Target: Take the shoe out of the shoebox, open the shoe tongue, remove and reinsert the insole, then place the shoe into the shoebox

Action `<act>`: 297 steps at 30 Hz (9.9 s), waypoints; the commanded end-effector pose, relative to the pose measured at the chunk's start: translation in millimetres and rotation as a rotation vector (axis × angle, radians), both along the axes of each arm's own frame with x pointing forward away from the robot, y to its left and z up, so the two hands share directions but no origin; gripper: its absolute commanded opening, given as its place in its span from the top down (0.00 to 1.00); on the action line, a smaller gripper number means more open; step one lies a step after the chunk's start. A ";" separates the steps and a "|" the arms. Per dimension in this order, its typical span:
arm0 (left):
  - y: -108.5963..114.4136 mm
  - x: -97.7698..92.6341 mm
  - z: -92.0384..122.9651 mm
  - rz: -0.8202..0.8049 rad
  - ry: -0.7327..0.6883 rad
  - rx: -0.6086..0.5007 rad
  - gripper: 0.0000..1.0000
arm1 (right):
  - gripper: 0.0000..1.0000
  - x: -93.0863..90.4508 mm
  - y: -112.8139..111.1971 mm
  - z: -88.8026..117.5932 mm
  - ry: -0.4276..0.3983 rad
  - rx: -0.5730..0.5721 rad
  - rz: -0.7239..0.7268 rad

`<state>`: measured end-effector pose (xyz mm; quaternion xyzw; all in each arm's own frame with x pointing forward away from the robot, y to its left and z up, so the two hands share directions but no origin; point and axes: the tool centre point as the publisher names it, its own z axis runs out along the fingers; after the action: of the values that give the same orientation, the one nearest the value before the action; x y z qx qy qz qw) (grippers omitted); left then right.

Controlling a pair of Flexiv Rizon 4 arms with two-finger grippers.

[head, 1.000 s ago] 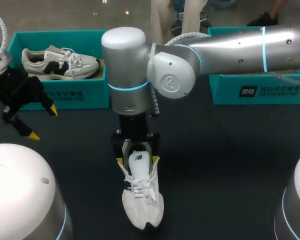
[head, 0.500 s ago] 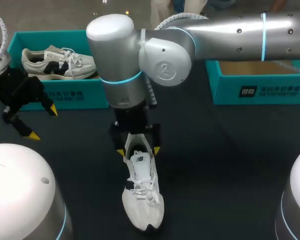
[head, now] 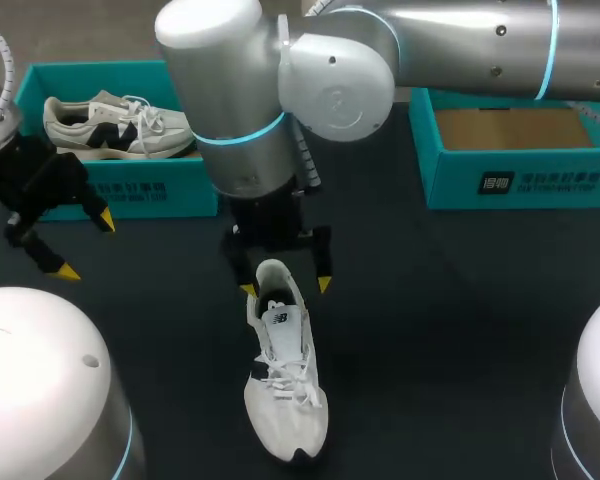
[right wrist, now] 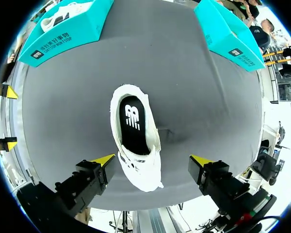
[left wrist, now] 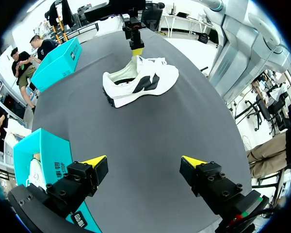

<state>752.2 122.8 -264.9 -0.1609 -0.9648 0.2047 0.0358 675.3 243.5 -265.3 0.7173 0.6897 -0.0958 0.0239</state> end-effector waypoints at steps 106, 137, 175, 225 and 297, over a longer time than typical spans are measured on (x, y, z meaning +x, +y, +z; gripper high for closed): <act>0.6 -0.6 0.0 0.000 0.000 0.001 0.00 | 0.00 41.0 25.6 -11.0 -0.077 0.176 1.861; 0.6 -0.6 0.0 0.000 0.000 0.001 0.00 | 0.00 98.3 21.9 -59.0 -0.032 0.105 1.527; 0.6 -0.6 0.0 0.000 0.000 0.001 0.00 | 1.00 122.9 6.0 -98.3 -0.032 0.143 1.583; 0.6 -0.6 0.0 0.000 0.000 0.001 0.00 | 1.00 166.0 -47.8 152.8 -0.050 -0.149 1.522; 0.6 -0.6 0.0 0.000 0.000 0.001 0.00 | 1.00 359.5 -327.1 194.7 -0.063 -0.134 1.192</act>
<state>752.1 122.9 -264.9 -0.1609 -0.9649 0.2047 0.0357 1038.0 -80.9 -70.7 0.2085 0.9639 -0.0956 0.1352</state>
